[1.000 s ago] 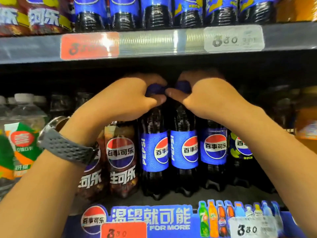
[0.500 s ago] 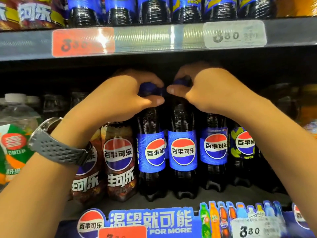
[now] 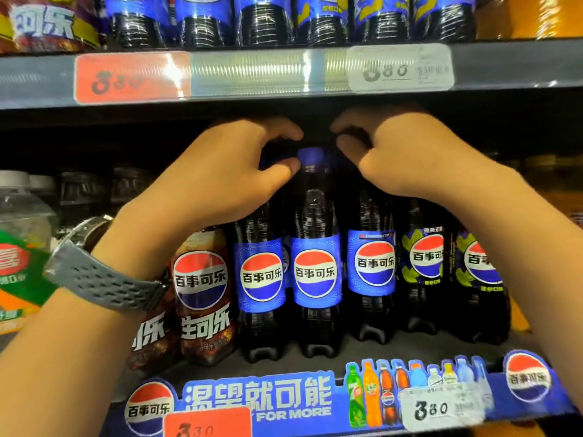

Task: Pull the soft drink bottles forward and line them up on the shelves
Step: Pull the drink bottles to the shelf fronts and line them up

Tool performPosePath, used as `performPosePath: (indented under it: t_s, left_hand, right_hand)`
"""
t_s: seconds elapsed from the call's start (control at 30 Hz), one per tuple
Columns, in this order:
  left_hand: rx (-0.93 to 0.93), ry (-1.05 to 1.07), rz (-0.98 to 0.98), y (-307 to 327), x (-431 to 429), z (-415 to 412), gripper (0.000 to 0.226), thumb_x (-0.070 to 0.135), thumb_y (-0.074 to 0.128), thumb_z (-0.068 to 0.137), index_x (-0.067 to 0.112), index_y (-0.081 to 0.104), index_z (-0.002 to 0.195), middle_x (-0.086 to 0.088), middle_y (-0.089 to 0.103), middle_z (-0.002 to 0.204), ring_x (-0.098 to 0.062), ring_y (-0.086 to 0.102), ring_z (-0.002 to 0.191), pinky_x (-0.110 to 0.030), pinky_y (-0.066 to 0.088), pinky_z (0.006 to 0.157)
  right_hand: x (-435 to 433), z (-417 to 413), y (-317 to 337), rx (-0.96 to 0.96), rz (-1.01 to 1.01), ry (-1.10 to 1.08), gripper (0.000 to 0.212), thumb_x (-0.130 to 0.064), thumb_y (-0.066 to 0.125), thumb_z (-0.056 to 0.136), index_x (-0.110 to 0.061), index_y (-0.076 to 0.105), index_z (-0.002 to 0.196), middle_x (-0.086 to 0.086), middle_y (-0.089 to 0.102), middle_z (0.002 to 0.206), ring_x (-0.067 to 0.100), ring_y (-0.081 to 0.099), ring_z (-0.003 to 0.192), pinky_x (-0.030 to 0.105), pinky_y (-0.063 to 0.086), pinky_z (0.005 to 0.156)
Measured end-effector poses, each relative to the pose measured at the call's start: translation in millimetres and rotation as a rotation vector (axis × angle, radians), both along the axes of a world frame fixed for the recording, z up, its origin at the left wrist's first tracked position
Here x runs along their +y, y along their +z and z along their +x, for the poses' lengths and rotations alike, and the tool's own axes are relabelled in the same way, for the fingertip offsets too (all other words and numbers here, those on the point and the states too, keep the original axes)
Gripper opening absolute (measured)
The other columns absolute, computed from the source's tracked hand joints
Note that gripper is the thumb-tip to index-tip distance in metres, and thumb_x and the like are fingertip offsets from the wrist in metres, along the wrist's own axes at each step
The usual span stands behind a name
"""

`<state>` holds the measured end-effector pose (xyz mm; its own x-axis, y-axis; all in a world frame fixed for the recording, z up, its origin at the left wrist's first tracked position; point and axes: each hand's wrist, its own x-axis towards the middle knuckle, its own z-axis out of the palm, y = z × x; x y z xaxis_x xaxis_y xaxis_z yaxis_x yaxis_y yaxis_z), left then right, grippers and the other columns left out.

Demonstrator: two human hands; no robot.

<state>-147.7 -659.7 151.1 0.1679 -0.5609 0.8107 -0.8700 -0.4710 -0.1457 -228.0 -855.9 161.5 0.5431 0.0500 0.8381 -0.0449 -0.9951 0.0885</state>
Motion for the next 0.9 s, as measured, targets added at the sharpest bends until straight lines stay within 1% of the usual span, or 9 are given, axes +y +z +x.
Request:
performPosePath:
  t_s: [0.07,0.17,0.23,0.3,0.4,0.5,0.63,0.8,0.9]
  left_hand:
    - [-0.023,-0.033,0.005,-1,-12,-4,0.042,0.044,0.057,0.088,0.031,0.055,0.128,0.01,0.064,0.123,-0.01,0.055,0.109,-0.01,0.027,0.072]
    - [-0.032,-0.03,0.072,-7,-31,-7,0.049,0.051,0.057,0.085,0.03,0.052,0.129,0.006,0.065,0.115,-0.014,0.055,0.101,-0.016,0.028,0.069]
    - [-0.017,0.004,0.095,-11,-41,-6,0.048,0.054,0.055,0.085,0.03,0.051,0.126,0.005,0.064,0.11,-0.019,0.056,0.098,-0.023,0.032,0.07]
    - [-0.005,0.035,0.083,-13,-46,-4,0.049,0.056,0.052,0.085,0.03,0.052,0.126,0.004,0.064,0.114,-0.021,0.057,0.101,-0.026,0.036,0.072]
    - [-0.003,0.093,0.082,-13,-49,-2,0.056,0.059,0.05,0.084,0.029,0.049,0.132,0.0,0.06,0.125,-0.023,0.054,0.111,-0.03,0.041,0.079]
    - [0.01,0.115,0.093,-14,-51,-4,0.056,0.059,0.049,0.085,0.029,0.047,0.133,0.0,0.059,0.125,-0.024,0.053,0.111,-0.032,0.043,0.08]
    - [0.02,0.097,0.092,-13,-52,-10,0.051,0.06,0.047,0.083,0.035,0.048,0.127,0.004,0.062,0.12,-0.023,0.056,0.105,-0.038,0.049,0.082]
    - [0.004,0.069,0.102,-12,-51,-17,0.042,0.054,0.049,0.085,0.035,0.051,0.122,0.004,0.066,0.107,-0.022,0.058,0.093,-0.036,0.049,0.073]
    - [-0.008,0.056,0.092,-11,-54,-22,0.04,0.05,0.049,0.085,0.033,0.054,0.12,0.004,0.067,0.103,-0.022,0.058,0.091,-0.033,0.045,0.07]
  right_hand:
    - [-9,0,0,0.103,-0.002,-0.082,0.033,-0.039,0.05,0.093,-0.023,0.057,0.121,0.008,0.061,0.12,0.03,0.055,0.106,0.027,0.035,0.074]
    - [-15,4,-5,0.195,0.008,-0.106,0.029,-0.039,0.05,0.093,-0.021,0.059,0.113,0.009,0.062,0.112,0.03,0.056,0.098,0.028,0.037,0.071]
    - [-16,6,-7,0.196,0.053,-0.075,0.028,-0.038,0.048,0.094,-0.022,0.059,0.115,0.008,0.063,0.112,0.028,0.056,0.097,0.028,0.037,0.071]
    - [-18,5,-8,0.191,0.108,-0.036,0.03,-0.037,0.046,0.096,-0.023,0.059,0.119,0.007,0.062,0.114,0.026,0.057,0.098,0.027,0.036,0.071]
    - [-20,0,-10,0.191,0.142,0.03,0.031,-0.036,0.044,0.097,-0.022,0.058,0.12,0.007,0.062,0.116,0.025,0.057,0.1,0.031,0.044,0.076]
    - [-18,-6,-9,0.173,0.156,0.082,0.028,-0.037,0.046,0.096,-0.023,0.06,0.117,0.005,0.064,0.112,0.024,0.057,0.098,0.035,0.048,0.083]
    - [-19,-9,-7,0.155,0.164,0.138,0.026,-0.037,0.047,0.096,-0.025,0.061,0.114,0.001,0.064,0.111,0.02,0.057,0.096,0.029,0.043,0.076]
    - [-21,-10,-10,0.149,0.145,0.156,0.027,-0.039,0.047,0.096,-0.026,0.059,0.116,0.001,0.063,0.11,0.019,0.056,0.093,0.029,0.042,0.074]
    - [-20,-12,-9,0.179,0.114,0.146,0.03,-0.042,0.046,0.096,-0.027,0.058,0.118,-0.001,0.064,0.111,0.016,0.053,0.09,0.027,0.037,0.071]
